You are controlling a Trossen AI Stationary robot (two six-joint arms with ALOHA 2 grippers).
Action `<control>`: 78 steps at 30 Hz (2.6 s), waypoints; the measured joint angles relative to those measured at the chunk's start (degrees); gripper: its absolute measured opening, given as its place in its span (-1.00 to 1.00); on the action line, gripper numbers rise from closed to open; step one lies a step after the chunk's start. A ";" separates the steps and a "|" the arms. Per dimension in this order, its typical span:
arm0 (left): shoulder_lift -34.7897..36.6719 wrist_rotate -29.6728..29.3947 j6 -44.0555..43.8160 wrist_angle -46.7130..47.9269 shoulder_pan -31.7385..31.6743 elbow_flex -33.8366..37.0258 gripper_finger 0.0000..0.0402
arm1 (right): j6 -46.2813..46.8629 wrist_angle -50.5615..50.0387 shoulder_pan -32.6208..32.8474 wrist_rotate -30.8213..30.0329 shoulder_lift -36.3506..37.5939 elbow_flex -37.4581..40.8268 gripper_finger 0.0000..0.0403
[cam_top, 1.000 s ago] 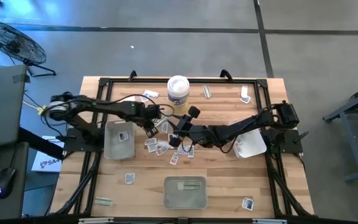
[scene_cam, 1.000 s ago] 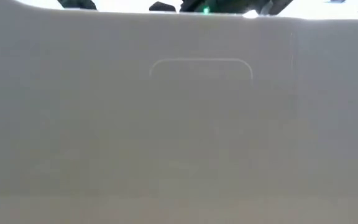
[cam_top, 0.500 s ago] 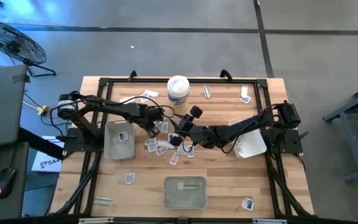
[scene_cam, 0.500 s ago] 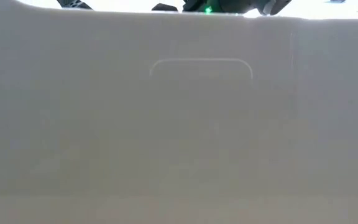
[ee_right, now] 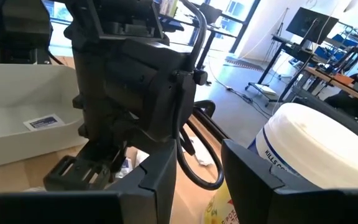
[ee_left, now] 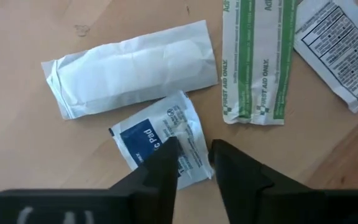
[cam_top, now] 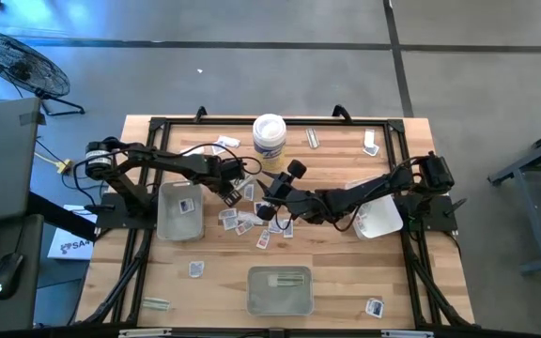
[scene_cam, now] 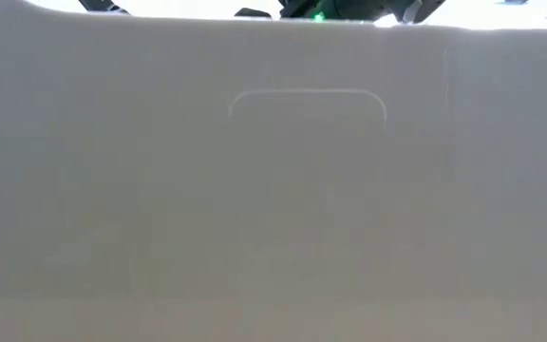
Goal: Pick & Place First Aid Supplies
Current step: Put the blue alcohol pad into the top gray bin
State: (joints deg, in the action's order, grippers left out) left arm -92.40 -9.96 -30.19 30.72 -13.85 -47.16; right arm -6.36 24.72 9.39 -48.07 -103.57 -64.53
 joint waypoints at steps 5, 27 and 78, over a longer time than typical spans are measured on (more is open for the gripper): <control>0.11 0.54 -0.08 -0.42 0.02 0.02 -0.85 | 0.16 -0.09 0.00 0.01 0.00 0.00 -0.40; 26.67 0.08 1.05 29.64 -0.02 -2.64 -1.00 | 1.45 -2.87 -0.34 0.49 0.00 0.00 -0.40; 41.57 12.05 -2.79 16.86 0.00 13.64 -0.39 | 4.91 -6.63 -1.90 13.68 0.00 0.02 -0.40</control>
State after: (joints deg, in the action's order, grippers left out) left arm -50.83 2.10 -32.98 47.58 -13.85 -33.52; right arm -1.45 18.09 7.48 -34.39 -103.57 -64.51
